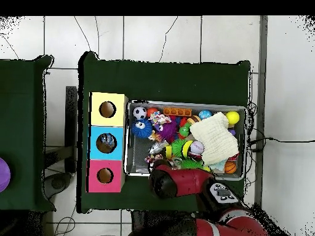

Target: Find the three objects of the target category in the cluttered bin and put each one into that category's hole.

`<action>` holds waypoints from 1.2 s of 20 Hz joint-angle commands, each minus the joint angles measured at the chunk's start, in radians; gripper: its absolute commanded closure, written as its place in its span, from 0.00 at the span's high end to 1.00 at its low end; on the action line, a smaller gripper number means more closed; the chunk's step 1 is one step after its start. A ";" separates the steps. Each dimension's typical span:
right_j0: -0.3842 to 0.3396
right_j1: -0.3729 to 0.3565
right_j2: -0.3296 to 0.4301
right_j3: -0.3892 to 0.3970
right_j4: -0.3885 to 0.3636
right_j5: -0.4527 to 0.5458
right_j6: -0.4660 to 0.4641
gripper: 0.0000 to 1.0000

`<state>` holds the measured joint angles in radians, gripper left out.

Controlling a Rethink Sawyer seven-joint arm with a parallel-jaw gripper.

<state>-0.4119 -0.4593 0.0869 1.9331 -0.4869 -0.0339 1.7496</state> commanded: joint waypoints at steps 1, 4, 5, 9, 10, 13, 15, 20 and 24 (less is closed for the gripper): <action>-0.114 -0.198 0.161 0.084 0.014 0.182 0.025 1.00; -0.177 -0.304 0.230 0.143 0.055 0.296 -0.021 1.00; -0.197 -0.335 0.254 0.157 0.070 0.333 -0.037 1.00; -0.241 -0.399 0.317 0.180 0.108 0.424 -0.060 1.00; -0.244 -0.410 0.324 0.182 0.112 0.438 -0.061 1.00; -0.257 -0.431 0.343 0.182 0.116 0.468 -0.064 1.00; -0.269 -0.438 0.357 0.187 0.116 0.477 -0.064 1.00; -0.321 -0.415 0.392 0.177 0.084 0.474 -0.087 1.00; -0.408 -0.375 0.436 0.128 0.047 0.510 -0.172 1.00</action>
<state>-0.7388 -0.8659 0.3968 2.0874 -0.4182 0.3632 1.7494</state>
